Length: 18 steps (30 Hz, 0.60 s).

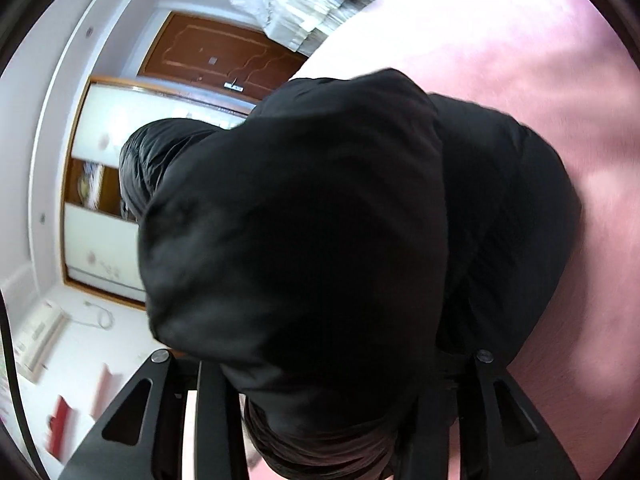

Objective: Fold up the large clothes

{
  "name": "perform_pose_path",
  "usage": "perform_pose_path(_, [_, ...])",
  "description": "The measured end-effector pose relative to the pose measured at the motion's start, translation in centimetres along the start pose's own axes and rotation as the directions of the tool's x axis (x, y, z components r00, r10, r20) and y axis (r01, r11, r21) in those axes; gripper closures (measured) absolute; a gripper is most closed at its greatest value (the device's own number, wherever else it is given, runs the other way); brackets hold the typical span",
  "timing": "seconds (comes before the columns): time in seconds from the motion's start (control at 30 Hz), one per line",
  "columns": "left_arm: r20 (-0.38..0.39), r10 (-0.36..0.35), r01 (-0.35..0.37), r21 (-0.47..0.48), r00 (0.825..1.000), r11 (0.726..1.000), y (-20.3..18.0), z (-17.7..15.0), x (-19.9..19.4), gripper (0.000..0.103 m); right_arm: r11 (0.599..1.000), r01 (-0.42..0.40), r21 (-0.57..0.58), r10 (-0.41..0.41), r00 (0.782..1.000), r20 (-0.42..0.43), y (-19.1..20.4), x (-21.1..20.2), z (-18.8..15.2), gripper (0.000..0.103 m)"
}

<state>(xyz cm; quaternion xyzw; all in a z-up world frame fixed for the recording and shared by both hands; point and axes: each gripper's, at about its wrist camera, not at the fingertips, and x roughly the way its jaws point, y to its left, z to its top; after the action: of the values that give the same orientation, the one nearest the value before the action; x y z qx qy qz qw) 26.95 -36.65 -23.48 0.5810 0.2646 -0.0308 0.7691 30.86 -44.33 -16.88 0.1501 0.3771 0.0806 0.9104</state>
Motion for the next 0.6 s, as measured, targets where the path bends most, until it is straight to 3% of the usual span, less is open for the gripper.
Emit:
perform_pose_path(0.03, [-0.001, 0.007, -0.007, 0.012, 1.0, 1.0, -0.1, 0.0, 0.1, 0.065, 1.0, -0.018, -0.009, 0.018, 1.0, 0.013, 0.7, -0.6, 0.9, 0.06])
perform_pose_path(0.1, [-0.003, 0.02, -0.02, 0.034, 1.0, 0.999, -0.4, 0.2, 0.3, 0.064, 0.997, -0.065, -0.031, 0.066, 0.997, 0.032, 2.1, -1.7, 2.2, 0.053])
perform_pose_path(0.2, [-0.01, 0.048, -0.047, 0.09, 0.999, 0.995, -0.8, 0.2, 0.7, 0.063, 0.989, -0.119, -0.092, 0.122, 0.992, 0.022, 4.1, -1.4, 4.2, 0.049])
perform_pose_path(0.37, [0.0, 0.072, -0.071, 0.142, 0.997, 0.987, -1.0, 0.1, 1.1, 0.062, 0.962, -0.177, -0.207, 0.161, 0.983, -0.094, 8.3, -0.6, 5.1, 0.049])
perform_pose_path(0.53, [0.02, 0.08, -0.082, 0.173, 0.997, 0.982, -0.9, -0.6, 1.0, 0.059, 0.959, -0.175, -0.223, 0.118, 0.962, -0.248, 10.4, 3.3, 4.5, 0.05])
perform_pose_path(0.57, [0.025, 0.076, -0.079, 0.177, 0.997, 0.981, -0.8, -0.5, 1.1, 0.059, 0.96, -0.159, -0.229, 0.096, 0.96, -0.264, 10.2, 4.3, 4.4, 0.052])
perform_pose_path(0.6, [0.031, 0.064, -0.068, 0.179, 0.997, 0.981, -0.8, -0.8, 0.8, 0.059, 0.96, -0.145, -0.239, 0.077, 0.959, -0.274, 10.0, 4.8, 4.0, 0.064])
